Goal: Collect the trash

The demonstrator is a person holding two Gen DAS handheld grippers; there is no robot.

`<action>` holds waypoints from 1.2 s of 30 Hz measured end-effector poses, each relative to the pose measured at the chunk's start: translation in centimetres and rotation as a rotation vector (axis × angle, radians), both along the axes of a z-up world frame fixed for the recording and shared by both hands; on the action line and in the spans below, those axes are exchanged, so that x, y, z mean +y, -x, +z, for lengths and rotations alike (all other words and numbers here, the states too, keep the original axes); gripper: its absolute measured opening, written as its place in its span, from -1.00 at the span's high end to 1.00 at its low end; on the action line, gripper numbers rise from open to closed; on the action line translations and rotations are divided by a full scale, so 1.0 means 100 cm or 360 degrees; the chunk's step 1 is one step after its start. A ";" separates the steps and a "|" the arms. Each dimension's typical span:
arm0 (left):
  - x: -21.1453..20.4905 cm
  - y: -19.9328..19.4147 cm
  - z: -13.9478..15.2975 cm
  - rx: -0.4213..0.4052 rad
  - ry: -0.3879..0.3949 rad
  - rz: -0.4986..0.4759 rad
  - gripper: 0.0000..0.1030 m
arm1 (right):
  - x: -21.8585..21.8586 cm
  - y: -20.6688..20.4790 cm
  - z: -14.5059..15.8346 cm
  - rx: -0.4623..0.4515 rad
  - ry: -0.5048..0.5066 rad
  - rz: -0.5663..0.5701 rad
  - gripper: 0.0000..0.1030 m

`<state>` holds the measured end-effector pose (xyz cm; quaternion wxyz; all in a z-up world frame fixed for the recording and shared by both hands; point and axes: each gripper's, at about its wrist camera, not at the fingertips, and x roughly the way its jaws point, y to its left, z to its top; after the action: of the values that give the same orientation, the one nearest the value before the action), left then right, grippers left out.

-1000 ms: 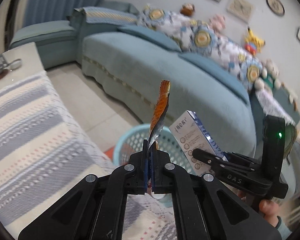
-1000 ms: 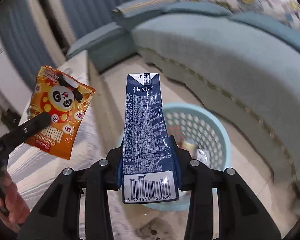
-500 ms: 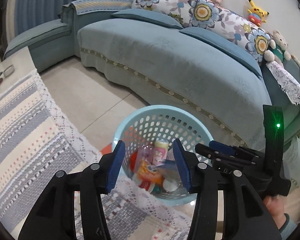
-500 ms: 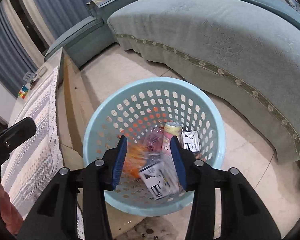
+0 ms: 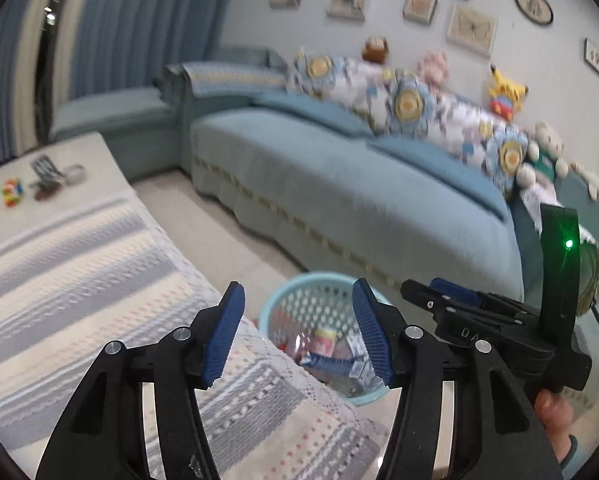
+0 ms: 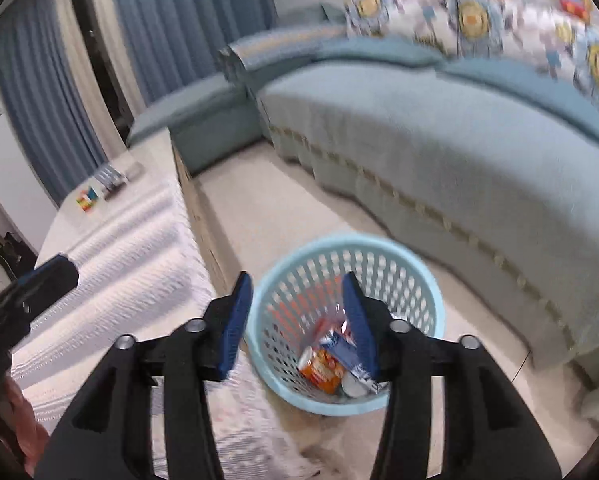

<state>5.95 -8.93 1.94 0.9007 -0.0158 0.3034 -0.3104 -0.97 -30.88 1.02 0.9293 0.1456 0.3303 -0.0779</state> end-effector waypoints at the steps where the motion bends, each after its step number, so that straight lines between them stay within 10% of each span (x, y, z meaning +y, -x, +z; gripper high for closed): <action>1: 0.013 0.012 0.007 -0.0035 0.0029 0.0053 -0.12 | 0.008 0.008 0.009 -0.0045 0.0002 0.0006 -0.07; 13: 0.062 0.075 0.030 -0.0373 0.0098 0.0607 -0.52 | 0.051 0.078 0.034 -0.0470 0.0223 -0.0246 -0.19; 21: 0.048 0.062 -0.006 -0.0357 -0.0084 0.0615 -0.62 | 0.071 0.074 0.017 -0.0451 0.0510 -0.0228 -0.25; 36: 0.043 0.063 -0.009 -0.0421 -0.0193 0.0660 -0.62 | 0.067 0.084 0.016 -0.0501 0.0497 -0.0278 -0.25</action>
<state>-0.40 -4.64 1.01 0.9763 0.0173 0.1911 -0.0997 -9.36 -24.17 2.62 0.9704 0.0384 0.1514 -0.1845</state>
